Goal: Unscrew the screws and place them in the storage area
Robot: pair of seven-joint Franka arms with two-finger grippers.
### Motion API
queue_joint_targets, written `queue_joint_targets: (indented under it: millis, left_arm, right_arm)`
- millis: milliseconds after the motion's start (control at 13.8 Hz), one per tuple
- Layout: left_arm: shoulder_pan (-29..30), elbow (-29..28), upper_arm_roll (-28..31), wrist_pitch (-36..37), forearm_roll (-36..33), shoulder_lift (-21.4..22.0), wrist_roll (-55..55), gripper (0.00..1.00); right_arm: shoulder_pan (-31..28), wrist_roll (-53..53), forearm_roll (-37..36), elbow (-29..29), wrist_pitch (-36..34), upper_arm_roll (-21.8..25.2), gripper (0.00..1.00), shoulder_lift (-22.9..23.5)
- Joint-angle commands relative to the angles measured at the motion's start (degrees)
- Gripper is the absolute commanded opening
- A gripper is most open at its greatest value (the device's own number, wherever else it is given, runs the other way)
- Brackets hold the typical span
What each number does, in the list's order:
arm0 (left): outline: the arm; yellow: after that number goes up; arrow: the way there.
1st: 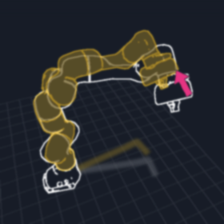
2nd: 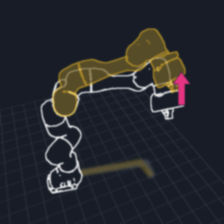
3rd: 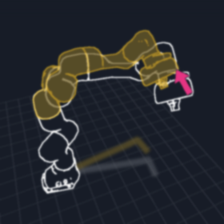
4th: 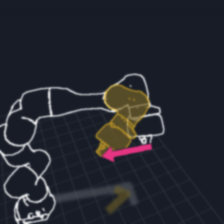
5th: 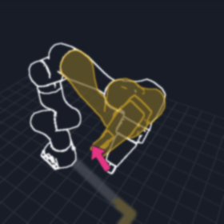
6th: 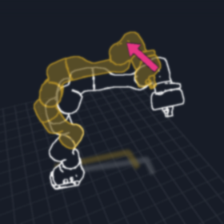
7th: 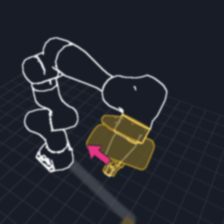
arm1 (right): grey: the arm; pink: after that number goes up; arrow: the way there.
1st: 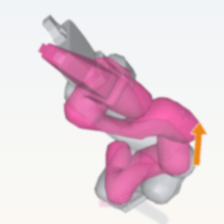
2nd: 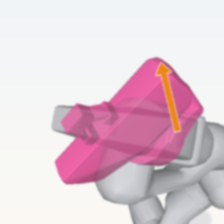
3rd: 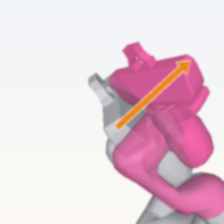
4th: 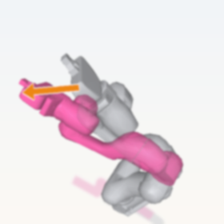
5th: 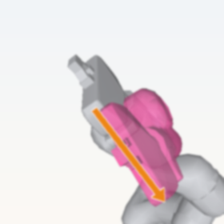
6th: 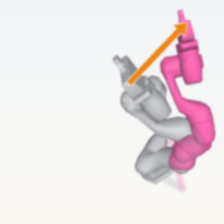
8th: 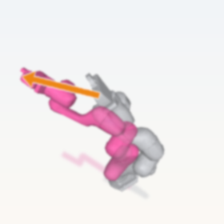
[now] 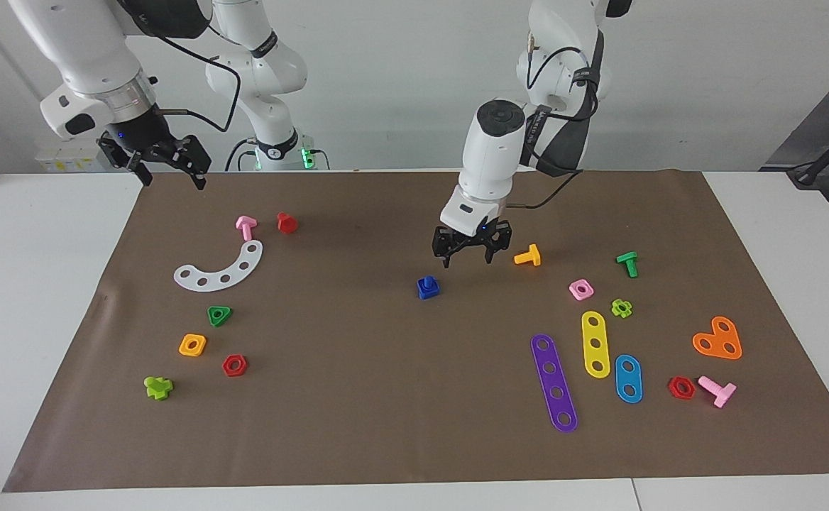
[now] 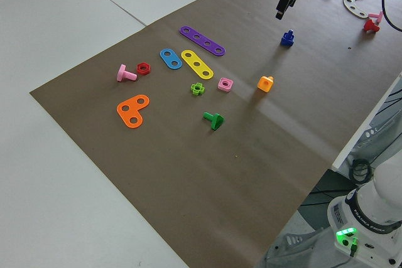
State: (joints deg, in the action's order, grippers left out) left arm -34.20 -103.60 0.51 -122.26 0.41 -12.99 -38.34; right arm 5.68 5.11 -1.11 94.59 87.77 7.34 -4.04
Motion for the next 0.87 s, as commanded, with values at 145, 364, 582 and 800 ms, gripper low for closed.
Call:
queue_joint_targets:
  millis: [145,364,582,800]
  left_arm:
    - [-3.94,0.76,1.07,-3.5,-1.38,-4.93,-4.63,0.95]
    - [-5.09,0.76,1.07,-6.94,-1.38,-7.92,-6.13,0.95]
    - [-6.14,0.68,1.16,-8.78,-1.47,-9.68,-7.27,0.95]
    - [-6.94,-0.02,1.16,-11.07,-1.81,-11.09,-7.98,0.94]
  right_arm:
    - [0.03,0.6,0.84,1.47,0.64,0.13,1.0,-1.32]
    - [0.03,0.6,0.84,1.47,0.64,0.13,1.0,-1.32]
    - [0.03,0.6,0.84,1.47,0.64,0.13,1.0,-1.32]
    - [0.03,0.6,0.84,1.47,0.64,0.13,1.0,-1.32]
